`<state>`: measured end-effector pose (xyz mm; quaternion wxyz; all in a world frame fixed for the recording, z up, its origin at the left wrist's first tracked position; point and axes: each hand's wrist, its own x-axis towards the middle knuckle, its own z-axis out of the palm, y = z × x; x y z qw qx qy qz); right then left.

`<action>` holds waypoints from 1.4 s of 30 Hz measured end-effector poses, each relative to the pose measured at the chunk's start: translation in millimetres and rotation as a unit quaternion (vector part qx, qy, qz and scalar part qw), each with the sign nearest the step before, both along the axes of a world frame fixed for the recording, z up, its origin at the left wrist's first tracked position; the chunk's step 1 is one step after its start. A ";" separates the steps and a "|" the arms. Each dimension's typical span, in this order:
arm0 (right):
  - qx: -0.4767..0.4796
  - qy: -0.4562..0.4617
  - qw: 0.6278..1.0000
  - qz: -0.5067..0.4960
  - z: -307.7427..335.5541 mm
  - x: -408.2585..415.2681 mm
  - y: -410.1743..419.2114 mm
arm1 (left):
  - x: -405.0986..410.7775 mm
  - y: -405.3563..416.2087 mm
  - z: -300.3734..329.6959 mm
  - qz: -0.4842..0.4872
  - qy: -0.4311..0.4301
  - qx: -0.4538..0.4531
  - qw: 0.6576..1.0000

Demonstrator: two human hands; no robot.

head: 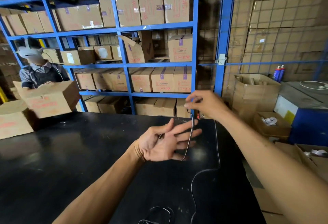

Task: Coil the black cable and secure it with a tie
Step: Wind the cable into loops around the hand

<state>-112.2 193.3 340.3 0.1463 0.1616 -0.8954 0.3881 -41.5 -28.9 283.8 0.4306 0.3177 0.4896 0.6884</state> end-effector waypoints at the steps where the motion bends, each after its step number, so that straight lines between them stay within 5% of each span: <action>1: -0.012 -0.031 0.999 0.033 -10.3 2.2 -2.5 | 0.2 0.5 6.1 -0.004 0.004 0.035 0.999; 5: -0.088 -0.088 0.987 0.104 -59.8 25.1 -21.2 | -5.9 0.4 32.9 0.028 -0.030 0.155 0.987; 9: -0.183 -0.064 0.968 0.158 -90.8 54.6 -40.6 | -20.8 -7.4 48.7 0.096 -0.025 0.178 0.979; 17: -0.161 0.169 0.970 0.070 -96.4 65.5 -55.7 | -36.5 -16.0 44.0 0.143 -0.007 0.182 0.973; 23: -0.304 -0.014 0.948 0.091 -84.0 68.8 -64.0 | -48.5 -21.6 56.2 0.211 0.007 0.160 0.964; 29: -0.354 -0.078 0.926 0.105 -52.6 70.8 -56.5 | -64.4 -38.3 96.7 0.286 0.033 0.153 0.945; 37: -0.436 -0.064 0.887 0.136 -9.8 106.1 -30.6 | -76.5 -85.2 109.3 0.383 0.021 0.126 0.915; 42: -0.480 -0.045 0.859 0.170 42.5 108.9 -21.6 | -67.3 -80.6 83.2 0.321 0.005 0.070 0.944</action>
